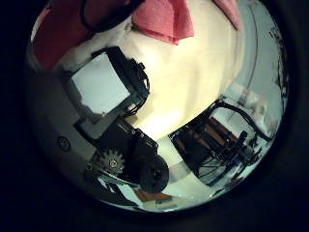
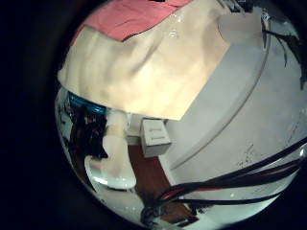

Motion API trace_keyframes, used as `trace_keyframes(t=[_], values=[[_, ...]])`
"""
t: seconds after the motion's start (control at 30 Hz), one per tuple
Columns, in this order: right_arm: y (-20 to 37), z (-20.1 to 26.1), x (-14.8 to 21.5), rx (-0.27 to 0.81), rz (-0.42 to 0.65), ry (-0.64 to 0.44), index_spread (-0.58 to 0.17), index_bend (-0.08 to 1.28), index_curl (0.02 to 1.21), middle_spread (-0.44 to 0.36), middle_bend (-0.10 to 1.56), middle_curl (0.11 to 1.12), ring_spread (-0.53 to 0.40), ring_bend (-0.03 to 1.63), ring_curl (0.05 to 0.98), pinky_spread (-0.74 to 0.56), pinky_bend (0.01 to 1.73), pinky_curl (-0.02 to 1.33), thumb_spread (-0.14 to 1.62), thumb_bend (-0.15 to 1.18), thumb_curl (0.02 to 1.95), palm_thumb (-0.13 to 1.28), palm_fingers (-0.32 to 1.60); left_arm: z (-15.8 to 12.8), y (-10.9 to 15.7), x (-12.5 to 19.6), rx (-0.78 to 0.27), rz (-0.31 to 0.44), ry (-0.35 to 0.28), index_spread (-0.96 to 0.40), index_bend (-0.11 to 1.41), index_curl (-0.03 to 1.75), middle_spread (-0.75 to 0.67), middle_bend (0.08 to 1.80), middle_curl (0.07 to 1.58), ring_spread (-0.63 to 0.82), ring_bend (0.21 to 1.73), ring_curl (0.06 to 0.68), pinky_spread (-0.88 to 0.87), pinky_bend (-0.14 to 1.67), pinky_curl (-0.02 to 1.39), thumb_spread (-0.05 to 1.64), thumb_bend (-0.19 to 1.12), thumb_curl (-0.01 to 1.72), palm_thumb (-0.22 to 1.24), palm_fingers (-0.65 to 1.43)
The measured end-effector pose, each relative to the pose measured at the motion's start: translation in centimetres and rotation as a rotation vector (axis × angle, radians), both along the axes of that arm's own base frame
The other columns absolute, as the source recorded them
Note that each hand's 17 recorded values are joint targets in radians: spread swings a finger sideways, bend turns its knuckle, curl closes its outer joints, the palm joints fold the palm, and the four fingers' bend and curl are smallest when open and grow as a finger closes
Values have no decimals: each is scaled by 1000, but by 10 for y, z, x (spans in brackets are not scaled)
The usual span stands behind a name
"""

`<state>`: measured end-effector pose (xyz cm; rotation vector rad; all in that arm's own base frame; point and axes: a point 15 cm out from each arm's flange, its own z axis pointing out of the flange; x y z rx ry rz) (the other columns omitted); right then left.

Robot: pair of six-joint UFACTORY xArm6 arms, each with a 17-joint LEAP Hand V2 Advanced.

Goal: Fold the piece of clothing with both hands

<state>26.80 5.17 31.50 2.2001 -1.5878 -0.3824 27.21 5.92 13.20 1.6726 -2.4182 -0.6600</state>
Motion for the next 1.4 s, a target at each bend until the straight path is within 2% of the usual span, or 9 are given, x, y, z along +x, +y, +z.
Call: trace_keyframes(t=[0.13,0.23,0.47,0.57,0.67,0.83,1.0,1.23,1.4], values=[[0,-4,1,-3,2,-1,-344,158,294,54,197,310,205,277,261,300,317,308,1132,-17,227,49,124,14,-2,-2,-13,-1,1,-507,301,682,-531,799,747,-529,1076,480,-727,690,449,920,-9,499,865,1031],[-1,-21,1,-8,7,-2,-335,147,284,43,199,314,183,317,269,276,321,308,1137,-4,239,107,161,23,-8,-4,-30,-2,-6,-547,324,756,-551,803,785,-518,1110,500,-745,713,466,915,-20,520,860,1027],[5,-74,2,4,42,-35,-309,140,260,3,232,335,57,430,296,140,329,308,1090,-12,267,249,262,31,-19,-5,-59,-4,-23,-608,350,925,-581,830,870,-507,1153,526,-759,742,503,916,-21,558,848,979],[16,-117,-4,19,98,-68,-295,153,261,-16,257,345,9,469,304,84,324,304,1058,-15,276,288,313,33,-22,-8,-59,-4,-17,-625,344,988,-590,835,899,-504,1175,534,-762,752,516,917,-21,570,842,963],[20,-140,-14,25,122,-72,-291,158,264,-40,290,359,-33,498,310,38,317,300,1024,-13,290,344,351,33,-25,-10,-58,-11,-11,-638,335,1046,-597,839,925,-501,1191,540,-761,762,530,914,-20,583,840,948],[19,-149,-15,16,116,-55,-288,164,273,-55,302,369,-65,514,312,0,321,298,1007,-22,297,385,347,37,-27,-12,-62,-7,-12,-653,317,1129,-605,841,960,-496,1210,545,-757,774,550,915,-21,598,838,930],[20,-157,4,11,130,-117,-284,172,282,-62,323,379,-89,523,308,-19,317,290,1005,-10,312,470,370,44,-27,-15,-64,-5,-17,-662,296,1197,-612,842,987,-489,1226,548,-757,773,562,912,-20,610,835,916],[18,-167,10,-3,109,-125,-286,174,296,-91,358,395,-127,549,308,-49,310,277,1001,-6,329,588,433,52,-29,-18,-63,-6,-31,-665,267,1272,-621,842,1018,-486,1233,545,-758,773,577,921,-20,620,839,909],[-1,-181,16,-98,130,-108,-295,171,303,-113,367,403,-164,590,317,-90,330,275,984,-17,340,651,463,56,-29,-20,-63,-4,-38,-665,250,1315,-625,835,1034,-485,1236,542,-759,770,585,917,-21,624,835,908]])
